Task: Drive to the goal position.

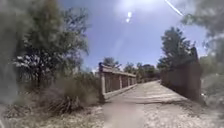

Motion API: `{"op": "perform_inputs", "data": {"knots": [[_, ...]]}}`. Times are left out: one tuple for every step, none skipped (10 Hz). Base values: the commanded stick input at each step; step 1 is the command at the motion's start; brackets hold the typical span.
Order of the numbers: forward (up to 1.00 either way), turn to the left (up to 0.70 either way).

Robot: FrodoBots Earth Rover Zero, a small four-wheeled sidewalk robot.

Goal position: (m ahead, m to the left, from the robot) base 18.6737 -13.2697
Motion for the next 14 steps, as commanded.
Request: {"op": "perform_inputs", "data": {"knots": [[0.85, 0.0], [0.85, 0.0], [0.85, 0.0], [0.85, 0.0], [0.85, 0.0], [0.85, 0.0], [0.85, 0.0], [0.85, 0.0], [0.85, 0.0], [0.85, 0.0], [0.85, 0.0], [0.85, -0.06], [0.85, -0.19], [0.85, -0.32]]}}
